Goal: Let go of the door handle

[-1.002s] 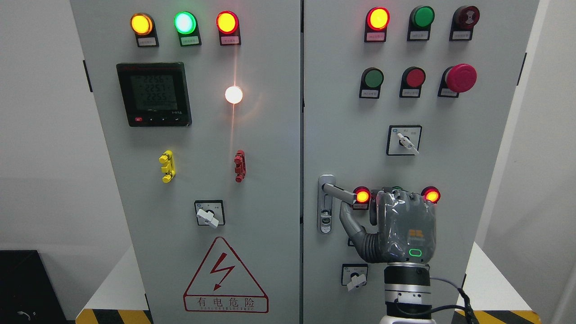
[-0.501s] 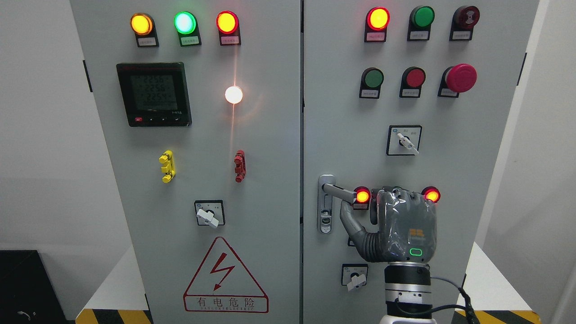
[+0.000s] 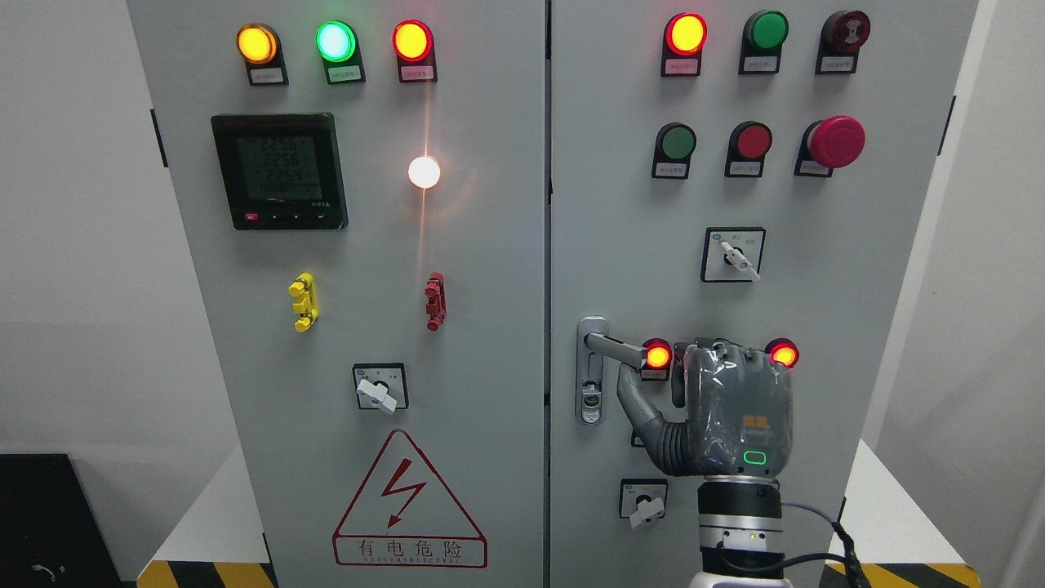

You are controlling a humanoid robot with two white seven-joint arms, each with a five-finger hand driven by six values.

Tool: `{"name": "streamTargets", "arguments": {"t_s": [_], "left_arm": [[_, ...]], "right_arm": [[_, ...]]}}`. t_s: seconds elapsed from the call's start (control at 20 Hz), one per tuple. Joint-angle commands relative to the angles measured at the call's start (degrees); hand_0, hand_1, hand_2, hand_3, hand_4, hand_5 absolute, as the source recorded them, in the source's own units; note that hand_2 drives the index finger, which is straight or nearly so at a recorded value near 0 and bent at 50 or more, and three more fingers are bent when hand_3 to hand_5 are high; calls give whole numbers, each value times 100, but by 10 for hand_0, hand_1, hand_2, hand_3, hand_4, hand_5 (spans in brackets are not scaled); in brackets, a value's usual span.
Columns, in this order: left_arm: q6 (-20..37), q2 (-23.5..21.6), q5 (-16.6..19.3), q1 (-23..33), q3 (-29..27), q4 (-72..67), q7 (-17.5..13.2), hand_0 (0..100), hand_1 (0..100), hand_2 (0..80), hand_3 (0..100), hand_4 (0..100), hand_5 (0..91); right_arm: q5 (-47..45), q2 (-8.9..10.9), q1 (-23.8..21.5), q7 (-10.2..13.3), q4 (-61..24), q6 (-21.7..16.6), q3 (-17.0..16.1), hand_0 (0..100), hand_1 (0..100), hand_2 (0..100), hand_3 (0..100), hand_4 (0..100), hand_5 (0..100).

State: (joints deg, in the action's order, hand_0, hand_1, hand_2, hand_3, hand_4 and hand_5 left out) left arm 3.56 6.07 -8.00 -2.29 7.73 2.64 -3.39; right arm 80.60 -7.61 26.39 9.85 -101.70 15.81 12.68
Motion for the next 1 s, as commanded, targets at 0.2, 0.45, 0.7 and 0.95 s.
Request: {"name": "streamTargets", "arguments": {"t_s": [0.2, 0.45, 0.7, 0.95], "left_arm": [[5, 0, 0, 0, 0, 0, -3, 120, 556, 0, 0, 0, 0], [5, 0, 0, 0, 0, 0, -3, 120, 556, 0, 0, 0, 0], [5, 0, 0, 0, 0, 0, -3, 120, 556, 0, 0, 0, 0], [5, 0, 0, 0, 0, 0, -3, 120, 556, 0, 0, 0, 0]], "right_arm": [[-88, 58, -116, 122, -34, -26, 15, 412, 372, 1000, 1000, 989, 1000], [-88, 128, -309, 131, -192, -87, 15, 420, 368, 967, 1000, 989, 1000], [-97, 365, -582, 297, -429, -315, 7, 426, 367, 842, 1000, 926, 965], [-236, 541, -854, 561, -553, -727, -256, 426, 370, 649, 795, 778, 797]]}}
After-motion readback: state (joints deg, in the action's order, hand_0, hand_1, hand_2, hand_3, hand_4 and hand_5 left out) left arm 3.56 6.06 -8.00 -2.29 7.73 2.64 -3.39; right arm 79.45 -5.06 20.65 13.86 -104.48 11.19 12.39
